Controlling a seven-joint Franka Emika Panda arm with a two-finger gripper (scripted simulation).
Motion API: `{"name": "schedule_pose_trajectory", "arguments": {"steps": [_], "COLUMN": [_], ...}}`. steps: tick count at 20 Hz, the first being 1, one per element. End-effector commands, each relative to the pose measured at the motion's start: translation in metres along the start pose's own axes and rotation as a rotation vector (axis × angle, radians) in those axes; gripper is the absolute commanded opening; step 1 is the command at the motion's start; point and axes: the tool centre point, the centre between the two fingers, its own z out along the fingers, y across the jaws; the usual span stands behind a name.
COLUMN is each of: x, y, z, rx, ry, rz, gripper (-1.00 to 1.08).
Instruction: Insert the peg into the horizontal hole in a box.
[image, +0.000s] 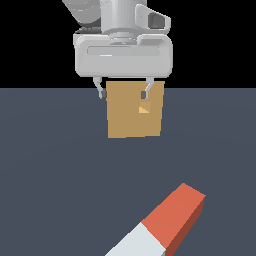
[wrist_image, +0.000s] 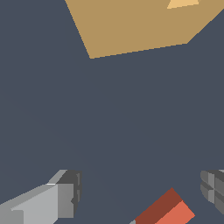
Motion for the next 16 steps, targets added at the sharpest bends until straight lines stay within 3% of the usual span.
{"name": "schedule_pose_trajectory", "arguments": {"steps": [1,9,16], "x": [0.0,-0.022,-0.086], "y": [0.0,0.01,0.026], "z": [0.0,0.011,0.041], "rx": [0.0,-0.001,-0.005], "ry": [0.0,-0.001,-0.001], "rz": [0.0,0.084,0.316], "gripper": [1.0,1.0,1.0]}}
